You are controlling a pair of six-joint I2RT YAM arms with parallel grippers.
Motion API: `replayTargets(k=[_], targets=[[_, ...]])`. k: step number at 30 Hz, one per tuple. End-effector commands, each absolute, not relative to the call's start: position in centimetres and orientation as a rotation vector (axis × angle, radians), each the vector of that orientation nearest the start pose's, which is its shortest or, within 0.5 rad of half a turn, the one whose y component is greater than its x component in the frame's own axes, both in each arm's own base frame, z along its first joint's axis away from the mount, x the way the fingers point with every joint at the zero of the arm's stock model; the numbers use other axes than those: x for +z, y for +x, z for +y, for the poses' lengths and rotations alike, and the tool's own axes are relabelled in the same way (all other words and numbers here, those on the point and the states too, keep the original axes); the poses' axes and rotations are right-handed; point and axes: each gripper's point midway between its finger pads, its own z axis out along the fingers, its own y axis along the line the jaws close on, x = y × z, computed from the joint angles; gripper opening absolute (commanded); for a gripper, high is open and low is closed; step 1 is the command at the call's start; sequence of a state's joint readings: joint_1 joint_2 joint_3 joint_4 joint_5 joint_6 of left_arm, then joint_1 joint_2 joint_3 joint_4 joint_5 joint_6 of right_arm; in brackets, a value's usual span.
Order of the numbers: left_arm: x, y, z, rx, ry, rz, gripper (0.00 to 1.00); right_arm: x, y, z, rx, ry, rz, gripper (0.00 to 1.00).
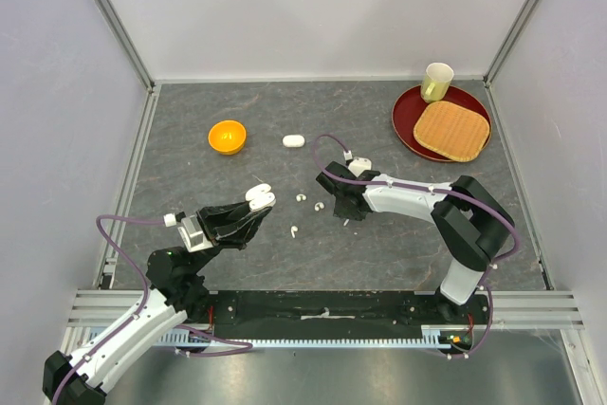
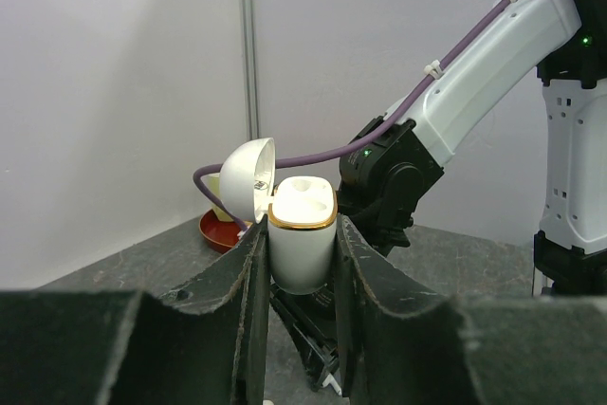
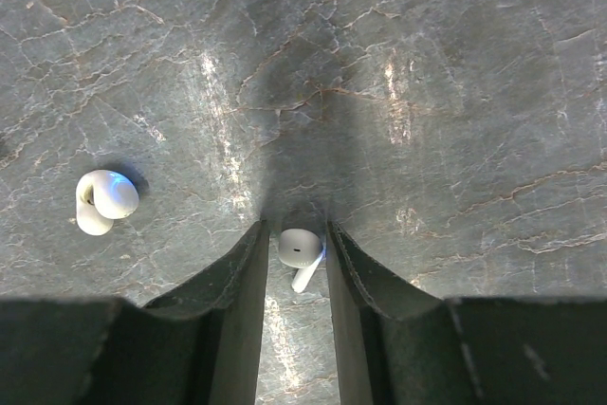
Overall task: Insert the wireless bluetooth earbuds into the charging case
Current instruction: Pick up the earbud from the center of the board.
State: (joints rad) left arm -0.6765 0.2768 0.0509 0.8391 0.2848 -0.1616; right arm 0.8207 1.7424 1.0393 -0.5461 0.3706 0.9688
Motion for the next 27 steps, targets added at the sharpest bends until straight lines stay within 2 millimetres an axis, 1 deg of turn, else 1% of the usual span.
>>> replayTargets(k=[1,3,10,14,17,27], targets=[[24.15,16.20,-19.52,-0.860,0.532,0.984,0.02,1.26,26.00,23.30,0.025,0.277,2.646,0.37],[24.15,16.23,-19.54,-0.860,0.532,0.986,0.02,1.24,25.98,23.23,0.023,0.275,2.645,0.33],[24.08,16.20,-19.57,-0.862,0.533,0.987,0.02,1.32,25.88,23.10,0.022,0.267,2.645,0.32],[23.97,16.24,-19.58,-0.862,0.532,0.991,0.02,1.20,25.79,23.09,0.020,0.252,2.652,0.36],[24.08,16.22,-19.60,-0.863,0.533,0.989,0.02,1.14,25.74,23.11,0.020,0.249,2.655,0.36],[24.01,16.25,-19.62,-0.864,0.533,0.993,0.02,1.13,25.57,22.66,0.010,0.240,2.649,0.34]])
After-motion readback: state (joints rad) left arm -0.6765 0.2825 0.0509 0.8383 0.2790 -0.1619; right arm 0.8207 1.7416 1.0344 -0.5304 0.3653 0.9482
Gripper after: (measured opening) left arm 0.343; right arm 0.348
